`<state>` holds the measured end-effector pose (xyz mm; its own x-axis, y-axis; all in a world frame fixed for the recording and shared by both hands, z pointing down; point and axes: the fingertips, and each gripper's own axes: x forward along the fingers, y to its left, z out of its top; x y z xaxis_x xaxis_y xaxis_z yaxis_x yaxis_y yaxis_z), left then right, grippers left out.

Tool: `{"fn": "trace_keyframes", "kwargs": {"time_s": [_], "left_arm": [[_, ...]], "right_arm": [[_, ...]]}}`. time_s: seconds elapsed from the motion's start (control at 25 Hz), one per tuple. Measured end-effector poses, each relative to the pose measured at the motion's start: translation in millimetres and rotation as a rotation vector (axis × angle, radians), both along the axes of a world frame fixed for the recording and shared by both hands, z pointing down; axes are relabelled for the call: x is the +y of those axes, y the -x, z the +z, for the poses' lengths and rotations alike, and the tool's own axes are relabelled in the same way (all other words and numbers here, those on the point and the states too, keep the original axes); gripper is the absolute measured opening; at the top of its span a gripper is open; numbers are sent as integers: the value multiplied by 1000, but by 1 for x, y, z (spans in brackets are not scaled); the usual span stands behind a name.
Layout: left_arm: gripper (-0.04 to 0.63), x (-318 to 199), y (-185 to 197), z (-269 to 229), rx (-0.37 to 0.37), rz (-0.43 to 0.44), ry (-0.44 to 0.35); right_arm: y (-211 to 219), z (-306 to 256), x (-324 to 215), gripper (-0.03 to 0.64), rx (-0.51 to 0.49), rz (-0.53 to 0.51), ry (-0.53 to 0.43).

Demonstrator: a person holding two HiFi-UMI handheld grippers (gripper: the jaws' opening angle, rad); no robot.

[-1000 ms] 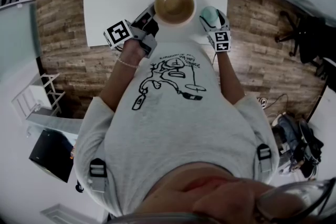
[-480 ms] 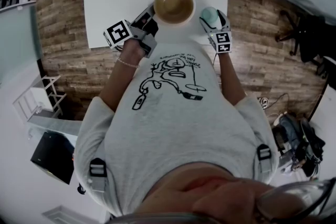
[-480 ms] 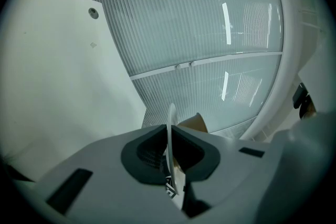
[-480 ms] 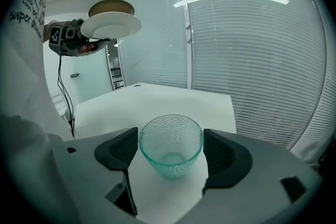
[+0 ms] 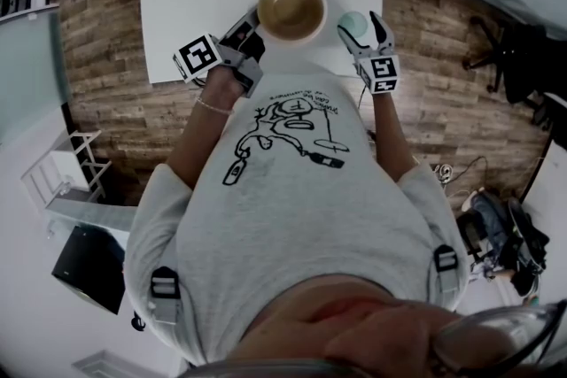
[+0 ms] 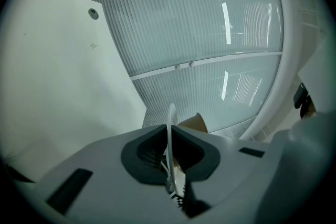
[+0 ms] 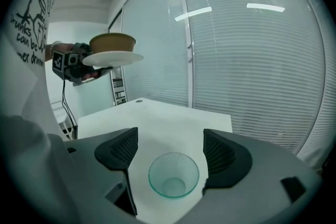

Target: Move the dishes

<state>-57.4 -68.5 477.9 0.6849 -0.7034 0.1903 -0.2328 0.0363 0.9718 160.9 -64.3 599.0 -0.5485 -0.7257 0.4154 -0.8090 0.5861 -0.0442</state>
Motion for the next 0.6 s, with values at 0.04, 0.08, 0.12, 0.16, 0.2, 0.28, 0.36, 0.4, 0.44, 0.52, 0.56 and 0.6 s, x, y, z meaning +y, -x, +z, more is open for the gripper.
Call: {"fn": "trace_keyframes", "kwargs": {"time_s": [0.04,0.08,0.12,0.16,0.2,0.28,0.36,0.4,0.44,0.52,0.56,0.6], "left_arm": [[18,0,0,0,1,-1,1],[18,0,0,0,2,-1,4],[18,0,0,0,4,-2,5],[18,0,0,0,6,-2,5],[18,1,0,0,8,-2,4],[18,0,0,-1,9,0,-2],[18,-1,0,-1,9,0,-4],[18,-1,0,-2,9,-1,-4],[18,-1,0,-2,9,-1,-4],[18,0,0,-1,7,-3,-2],[18,0,0,-1,8,-5,-2],[18,0,0,-1,8,-5,-2]], "right_arm": [[1,-10,-2,379,-8,-3,-11],[3,-20,-4,379,-16,-9,-20],[5,-31,-5,379,-23,-17,-29],[7,-42,-7,379,-27,-26,-40],[9,-53,-9,379,-30,-33,-51],[12,-77,-12,379,-37,-41,-77],[14,-101,-16,379,-36,-50,-108],[14,-113,-18,379,-36,-54,-121],[15,-126,-19,379,-41,-56,-133],[15,-152,-21,379,-57,-55,-152],[16,-165,-21,377,-65,-57,-157],[16,-178,-21,377,-74,-61,-163]]}}
